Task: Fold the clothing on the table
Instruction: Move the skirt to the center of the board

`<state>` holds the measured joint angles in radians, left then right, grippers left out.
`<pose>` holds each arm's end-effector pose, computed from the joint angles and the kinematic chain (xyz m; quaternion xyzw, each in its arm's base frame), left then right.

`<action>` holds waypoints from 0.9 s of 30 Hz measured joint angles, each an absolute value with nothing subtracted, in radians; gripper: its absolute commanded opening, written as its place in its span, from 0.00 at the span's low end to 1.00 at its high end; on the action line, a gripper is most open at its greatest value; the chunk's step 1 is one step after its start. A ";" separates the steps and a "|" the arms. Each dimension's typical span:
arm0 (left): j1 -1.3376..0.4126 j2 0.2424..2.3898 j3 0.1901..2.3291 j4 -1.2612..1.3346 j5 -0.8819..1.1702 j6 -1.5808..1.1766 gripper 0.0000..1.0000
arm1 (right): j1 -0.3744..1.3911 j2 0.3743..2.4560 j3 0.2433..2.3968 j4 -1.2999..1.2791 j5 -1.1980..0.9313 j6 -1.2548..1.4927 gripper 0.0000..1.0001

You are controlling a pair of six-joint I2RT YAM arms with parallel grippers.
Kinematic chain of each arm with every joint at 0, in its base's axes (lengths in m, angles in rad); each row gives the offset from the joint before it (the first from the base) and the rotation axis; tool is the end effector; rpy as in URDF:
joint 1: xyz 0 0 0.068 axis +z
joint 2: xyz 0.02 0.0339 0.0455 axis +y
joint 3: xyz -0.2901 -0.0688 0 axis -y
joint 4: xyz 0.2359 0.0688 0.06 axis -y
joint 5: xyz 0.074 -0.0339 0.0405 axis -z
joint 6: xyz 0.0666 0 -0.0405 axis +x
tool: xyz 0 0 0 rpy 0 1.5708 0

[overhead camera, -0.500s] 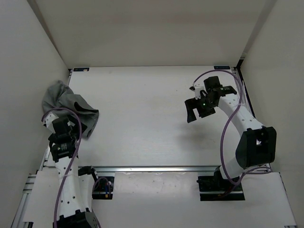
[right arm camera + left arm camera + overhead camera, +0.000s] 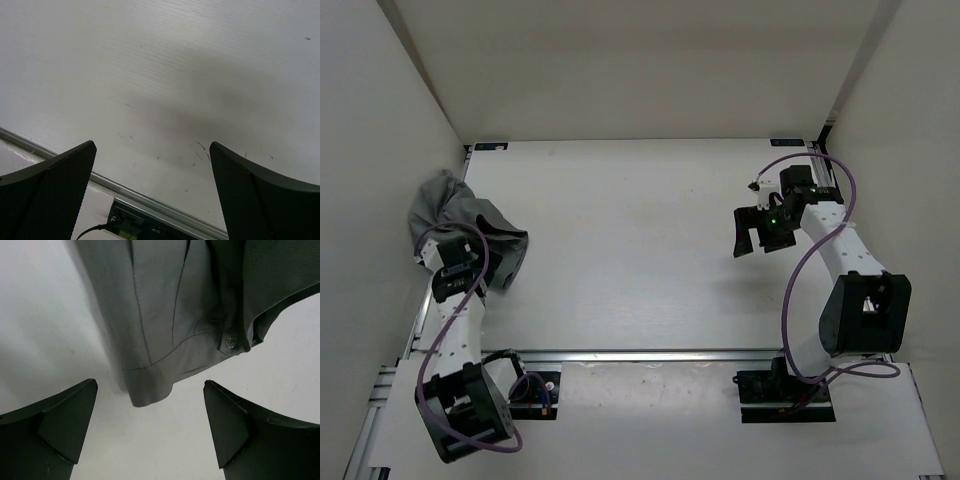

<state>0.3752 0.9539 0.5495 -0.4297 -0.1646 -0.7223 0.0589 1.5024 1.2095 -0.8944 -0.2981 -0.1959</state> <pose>0.1695 0.0785 0.2090 -0.5102 0.7778 0.0136 0.3667 0.2932 0.0369 0.2646 -0.1514 0.9593 0.1325 0.1980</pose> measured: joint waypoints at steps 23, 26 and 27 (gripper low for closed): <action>0.317 1.277 0.477 -0.098 -0.125 -0.866 0.34 | -0.065 1.434 1.203 -0.897 -0.291 -0.213 1.00; 0.321 1.306 0.477 -0.075 -0.112 -0.875 0.01 | -0.077 1.431 1.198 -0.906 -0.291 -0.212 0.99; 0.327 1.308 0.477 -0.067 -0.103 -0.881 0.00 | -0.079 1.431 1.198 -0.908 -0.291 -0.213 0.99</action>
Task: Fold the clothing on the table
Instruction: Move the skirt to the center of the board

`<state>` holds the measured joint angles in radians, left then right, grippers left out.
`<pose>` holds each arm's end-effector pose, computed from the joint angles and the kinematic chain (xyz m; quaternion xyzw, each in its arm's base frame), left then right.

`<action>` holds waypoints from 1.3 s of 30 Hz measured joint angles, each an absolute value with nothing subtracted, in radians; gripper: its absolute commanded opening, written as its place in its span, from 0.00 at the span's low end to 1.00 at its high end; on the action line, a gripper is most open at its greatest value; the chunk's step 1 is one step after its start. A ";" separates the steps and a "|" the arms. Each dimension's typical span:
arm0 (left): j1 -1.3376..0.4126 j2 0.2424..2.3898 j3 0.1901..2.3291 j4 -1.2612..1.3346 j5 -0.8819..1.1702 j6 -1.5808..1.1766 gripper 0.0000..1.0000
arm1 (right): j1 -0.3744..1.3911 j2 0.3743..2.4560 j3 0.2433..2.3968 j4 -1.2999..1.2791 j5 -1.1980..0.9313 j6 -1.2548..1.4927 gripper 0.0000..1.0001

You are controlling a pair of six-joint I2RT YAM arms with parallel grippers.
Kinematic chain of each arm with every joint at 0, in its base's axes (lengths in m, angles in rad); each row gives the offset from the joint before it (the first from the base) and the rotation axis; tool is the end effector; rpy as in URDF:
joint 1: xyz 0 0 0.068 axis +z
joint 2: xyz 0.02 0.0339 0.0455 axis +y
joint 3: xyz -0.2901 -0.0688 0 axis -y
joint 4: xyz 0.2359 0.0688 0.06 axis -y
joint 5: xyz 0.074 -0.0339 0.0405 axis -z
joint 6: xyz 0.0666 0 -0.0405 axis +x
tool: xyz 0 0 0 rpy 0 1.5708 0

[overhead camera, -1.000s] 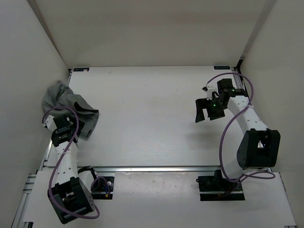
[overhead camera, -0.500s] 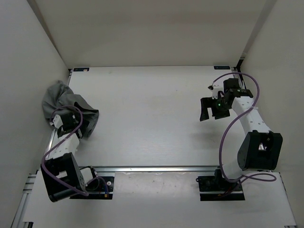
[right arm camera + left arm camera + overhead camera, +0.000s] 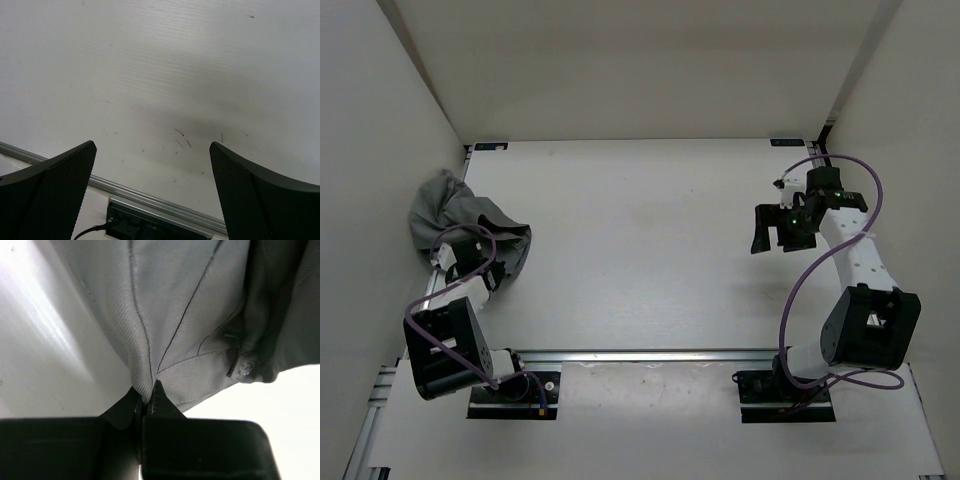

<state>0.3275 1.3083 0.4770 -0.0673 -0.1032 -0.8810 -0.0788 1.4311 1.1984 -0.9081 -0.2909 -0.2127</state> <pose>0.2206 0.0822 0.1501 -0.5496 0.7662 -0.0432 0.3301 0.2811 -0.0030 0.2795 -0.0955 0.9624 0.1094 0.2294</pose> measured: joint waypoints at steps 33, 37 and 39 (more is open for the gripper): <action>-0.240 0.886 0.614 -0.639 0.265 -0.543 0.99 | -0.015 1.427 1.113 -0.790 -0.533 -0.191 0.99; -0.387 0.888 0.620 -0.577 0.224 -0.604 0.99 | 0.088 1.462 1.110 -0.759 -0.696 -0.166 0.99; -0.400 0.926 0.612 -0.573 0.219 -0.609 0.98 | 0.118 1.470 1.097 -0.742 -0.760 -0.144 0.99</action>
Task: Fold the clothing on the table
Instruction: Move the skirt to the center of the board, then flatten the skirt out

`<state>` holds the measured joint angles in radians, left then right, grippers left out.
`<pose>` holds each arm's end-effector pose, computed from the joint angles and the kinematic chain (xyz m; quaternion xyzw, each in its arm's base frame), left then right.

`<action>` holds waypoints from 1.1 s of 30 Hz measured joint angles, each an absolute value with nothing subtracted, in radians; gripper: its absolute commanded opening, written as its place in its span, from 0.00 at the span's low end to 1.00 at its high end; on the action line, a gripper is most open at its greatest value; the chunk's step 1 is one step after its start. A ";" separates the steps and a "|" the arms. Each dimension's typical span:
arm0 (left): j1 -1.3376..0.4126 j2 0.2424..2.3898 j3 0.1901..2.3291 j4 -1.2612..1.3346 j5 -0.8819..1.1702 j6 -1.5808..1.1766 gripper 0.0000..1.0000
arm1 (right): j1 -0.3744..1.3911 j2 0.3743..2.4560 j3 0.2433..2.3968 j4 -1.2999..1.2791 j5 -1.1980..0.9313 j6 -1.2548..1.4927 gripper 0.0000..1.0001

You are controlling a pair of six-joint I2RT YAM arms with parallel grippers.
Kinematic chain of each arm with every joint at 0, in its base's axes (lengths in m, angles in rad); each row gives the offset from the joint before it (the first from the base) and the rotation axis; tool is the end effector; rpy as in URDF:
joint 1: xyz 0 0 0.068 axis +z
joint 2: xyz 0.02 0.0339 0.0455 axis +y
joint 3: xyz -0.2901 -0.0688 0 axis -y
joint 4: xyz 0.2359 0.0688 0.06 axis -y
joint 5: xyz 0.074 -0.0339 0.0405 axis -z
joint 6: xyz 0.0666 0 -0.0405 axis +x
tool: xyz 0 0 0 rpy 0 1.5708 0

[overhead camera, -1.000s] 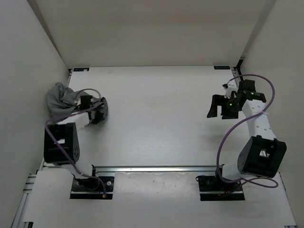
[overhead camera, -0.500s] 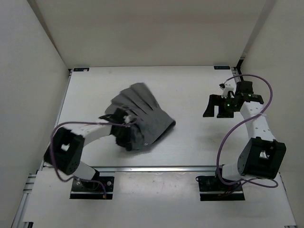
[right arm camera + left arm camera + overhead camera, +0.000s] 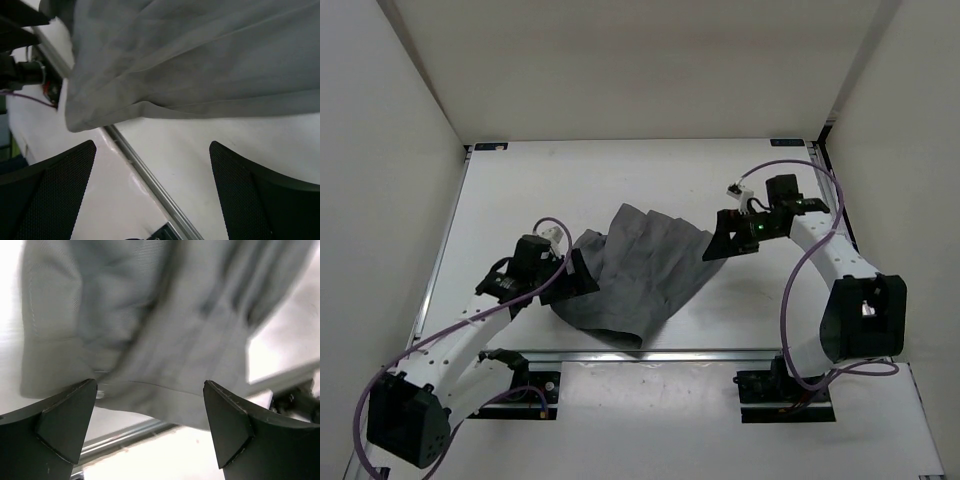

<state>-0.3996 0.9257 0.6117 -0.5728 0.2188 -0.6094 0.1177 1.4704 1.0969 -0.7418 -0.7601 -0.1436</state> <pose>0.1568 -0.0819 0.2218 -0.0616 0.9351 -0.2512 0.2421 0.2789 0.0792 0.2621 -0.2009 0.8860 0.3586 0.2143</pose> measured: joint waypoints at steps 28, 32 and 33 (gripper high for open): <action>-0.236 1.172 0.770 -0.570 0.083 -0.418 0.99 | 0.235 2.022 1.311 -0.639 -0.484 0.082 0.00; -0.312 1.144 0.780 -0.569 0.085 -0.430 0.99 | 0.223 2.096 1.510 -0.585 -0.244 0.070 0.00; -0.324 1.131 0.780 -0.572 0.088 -0.433 0.98 | 0.220 2.109 1.544 -0.559 -0.181 0.062 0.00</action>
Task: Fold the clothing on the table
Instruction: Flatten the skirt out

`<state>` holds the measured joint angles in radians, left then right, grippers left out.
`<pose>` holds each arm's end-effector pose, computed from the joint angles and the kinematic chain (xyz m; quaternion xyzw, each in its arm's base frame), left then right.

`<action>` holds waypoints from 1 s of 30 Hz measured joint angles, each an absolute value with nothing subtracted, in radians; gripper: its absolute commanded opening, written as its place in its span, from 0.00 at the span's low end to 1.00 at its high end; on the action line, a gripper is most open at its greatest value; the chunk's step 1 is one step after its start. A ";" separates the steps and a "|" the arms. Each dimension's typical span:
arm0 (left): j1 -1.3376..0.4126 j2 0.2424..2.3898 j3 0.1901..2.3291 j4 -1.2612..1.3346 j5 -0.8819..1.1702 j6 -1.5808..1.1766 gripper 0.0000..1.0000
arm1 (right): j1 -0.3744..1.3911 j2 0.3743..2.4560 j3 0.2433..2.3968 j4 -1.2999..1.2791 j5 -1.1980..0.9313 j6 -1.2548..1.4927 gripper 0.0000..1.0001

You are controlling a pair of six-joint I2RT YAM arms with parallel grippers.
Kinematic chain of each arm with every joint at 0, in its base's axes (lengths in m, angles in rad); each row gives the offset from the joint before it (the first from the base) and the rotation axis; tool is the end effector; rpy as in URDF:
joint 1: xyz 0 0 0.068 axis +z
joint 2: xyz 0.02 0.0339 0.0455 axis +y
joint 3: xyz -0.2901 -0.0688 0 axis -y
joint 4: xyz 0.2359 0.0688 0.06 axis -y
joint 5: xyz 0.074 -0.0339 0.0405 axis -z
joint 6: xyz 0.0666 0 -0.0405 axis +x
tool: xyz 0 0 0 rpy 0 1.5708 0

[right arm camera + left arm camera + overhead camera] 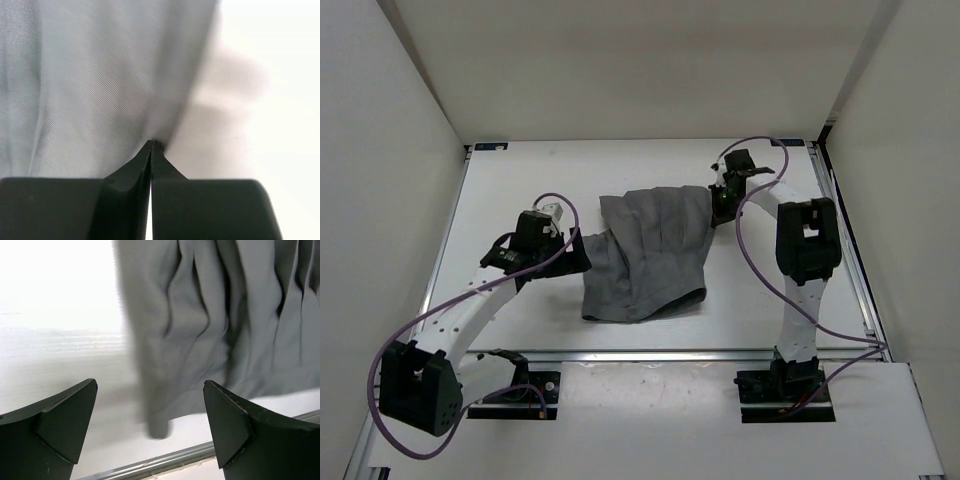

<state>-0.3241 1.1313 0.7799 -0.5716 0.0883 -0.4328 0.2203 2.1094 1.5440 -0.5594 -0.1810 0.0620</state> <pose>0.2099 -0.0767 0.2393 -0.0374 0.9464 -0.1564 0.2800 0.4466 0.1123 0.1609 -0.0967 0.9666 0.1182 0.2057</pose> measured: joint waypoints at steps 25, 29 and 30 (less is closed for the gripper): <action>-0.482 1.106 0.512 -0.347 0.139 -0.625 0.99 | 0.114 1.540 0.951 -0.596 -0.497 -0.024 1.00; -0.450 1.090 0.498 -0.327 0.131 -0.629 0.99 | 0.148 1.522 0.937 -0.591 -0.504 -0.018 0.97; -0.446 1.086 0.498 -0.322 0.128 -0.630 0.99 | 0.165 1.510 0.930 -0.593 -0.501 -0.014 0.96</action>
<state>-0.4458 1.0863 0.4980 -0.3218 0.1276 -0.6296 0.1646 1.5101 0.9302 -0.5930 -0.5014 -0.0139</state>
